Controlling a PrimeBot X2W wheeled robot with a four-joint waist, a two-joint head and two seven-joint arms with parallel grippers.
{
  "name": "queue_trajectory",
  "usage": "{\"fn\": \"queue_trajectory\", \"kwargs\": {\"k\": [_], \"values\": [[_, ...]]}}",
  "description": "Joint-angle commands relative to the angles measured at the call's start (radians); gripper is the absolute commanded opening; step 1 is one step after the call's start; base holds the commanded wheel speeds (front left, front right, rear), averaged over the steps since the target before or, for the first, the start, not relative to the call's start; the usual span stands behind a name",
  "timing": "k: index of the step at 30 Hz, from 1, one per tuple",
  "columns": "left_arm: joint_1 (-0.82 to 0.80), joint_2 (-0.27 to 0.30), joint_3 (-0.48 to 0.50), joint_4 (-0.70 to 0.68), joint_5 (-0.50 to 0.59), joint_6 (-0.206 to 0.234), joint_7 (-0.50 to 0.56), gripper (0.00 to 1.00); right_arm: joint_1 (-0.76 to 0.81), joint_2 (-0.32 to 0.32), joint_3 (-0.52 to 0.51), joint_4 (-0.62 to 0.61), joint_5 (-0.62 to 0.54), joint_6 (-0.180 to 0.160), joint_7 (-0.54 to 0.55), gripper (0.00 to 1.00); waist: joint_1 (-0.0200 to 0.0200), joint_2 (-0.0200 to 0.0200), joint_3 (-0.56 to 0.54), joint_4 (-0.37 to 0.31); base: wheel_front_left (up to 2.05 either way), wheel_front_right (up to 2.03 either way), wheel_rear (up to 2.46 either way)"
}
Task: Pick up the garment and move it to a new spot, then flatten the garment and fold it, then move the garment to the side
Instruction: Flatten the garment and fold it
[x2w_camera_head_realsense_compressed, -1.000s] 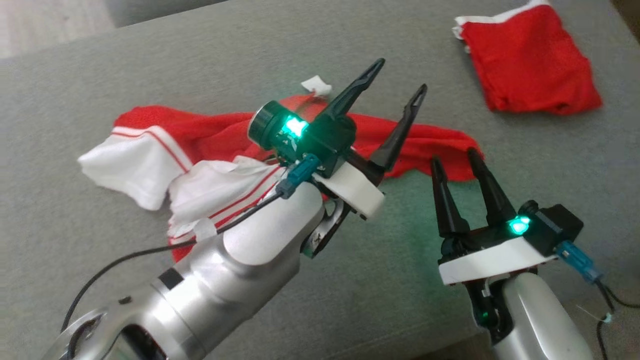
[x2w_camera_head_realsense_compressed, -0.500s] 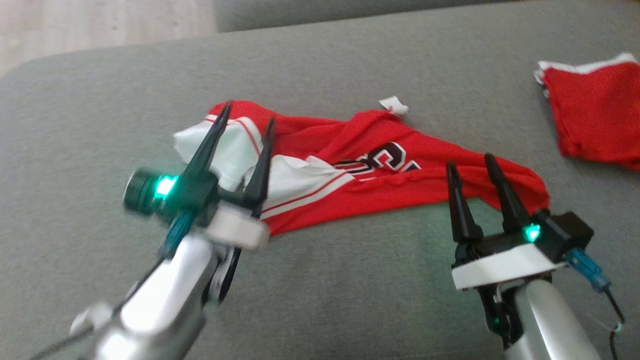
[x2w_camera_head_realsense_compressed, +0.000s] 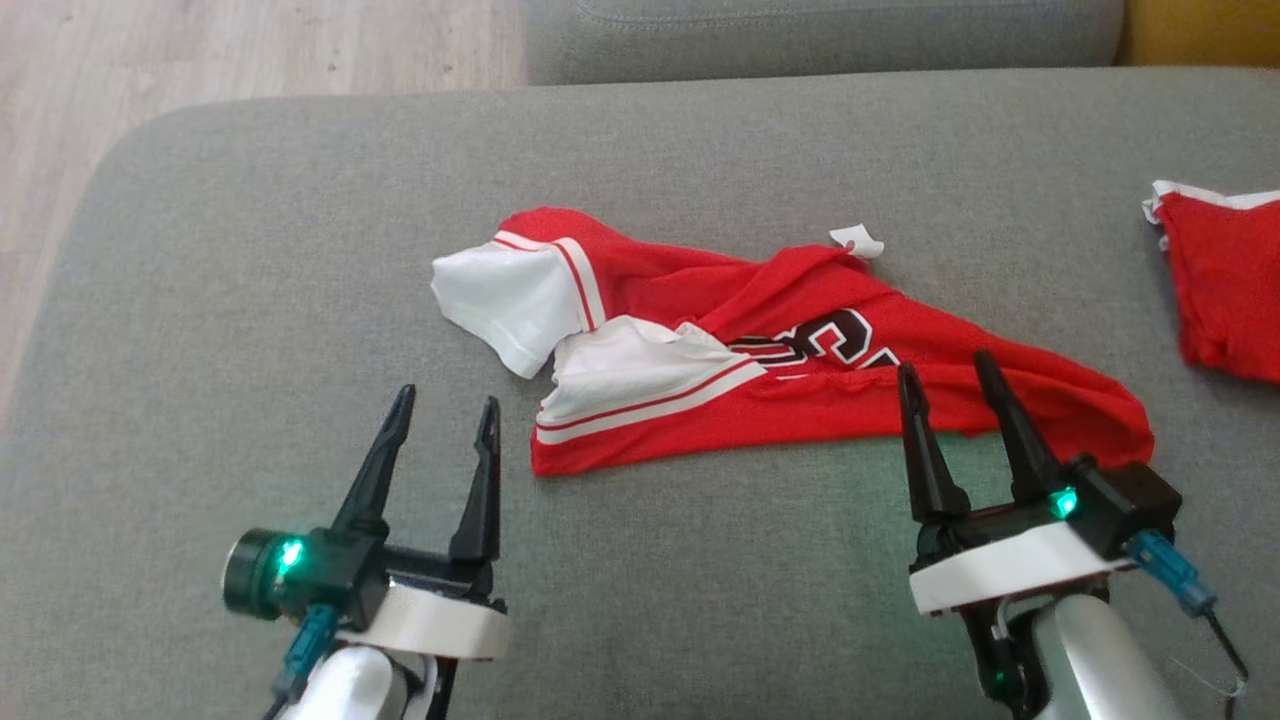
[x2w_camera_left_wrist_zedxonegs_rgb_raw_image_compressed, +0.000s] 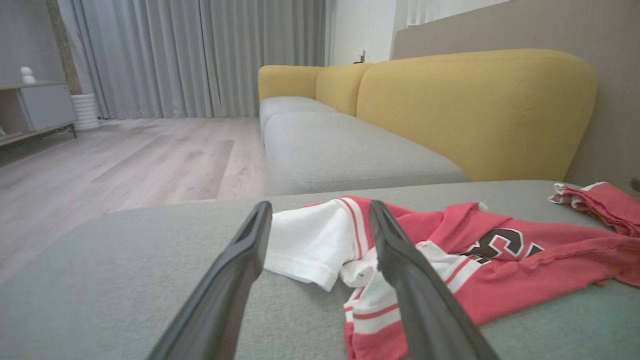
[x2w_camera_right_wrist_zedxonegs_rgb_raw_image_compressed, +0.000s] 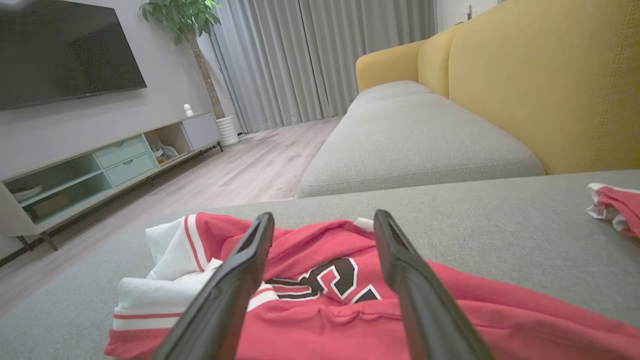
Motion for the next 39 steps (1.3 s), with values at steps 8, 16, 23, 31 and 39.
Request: {"fn": "queue_trajectory", "kwargs": {"k": [8, 16, 23, 31, 39], "values": [[-0.114, -0.018, -0.002, 0.095, 0.027, -0.122, 0.0, 1.0, -0.034, -0.003, 0.027, -0.032, -0.02, -0.002, -0.011, 1.0, 0.0001, 0.0, 0.062, -0.041, 0.0, 0.0, 0.0], [-0.206, -0.049, -0.03, 0.247, -0.018, -0.209, 0.035, 1.0, -0.051, -0.003, 0.014, -0.027, -0.023, -0.002, -0.011, 1.0, 0.0001, 0.0, 0.107, -0.075, 0.0, 0.0, 0.0], [-0.262, -0.068, -0.043, 0.337, -0.046, -0.251, 0.064, 0.99, -0.062, -0.003, 0.008, -0.024, -0.021, -0.002, -0.011, 1.0, 0.0001, 0.0, 0.12, -0.088, 0.0, 0.0, 0.0], [-0.311, -0.05, -0.05, 0.37, -0.039, -0.269, 0.043, 0.0, -0.069, -0.003, 0.008, -0.019, -0.014, -0.002, -0.011, 1.0, 0.0001, 0.0, 0.117, -0.093, 0.0, 0.0, 0.0], [-0.375, 0.029, 0.042, 0.237, 0.009, -0.239, -0.003, 0.0, -0.059, -0.003, -0.002, -0.012, -0.012, -0.002, -0.011, 1.0, 0.0001, 0.0, 0.08, -0.067, 0.0, 0.0, 0.0]]}}
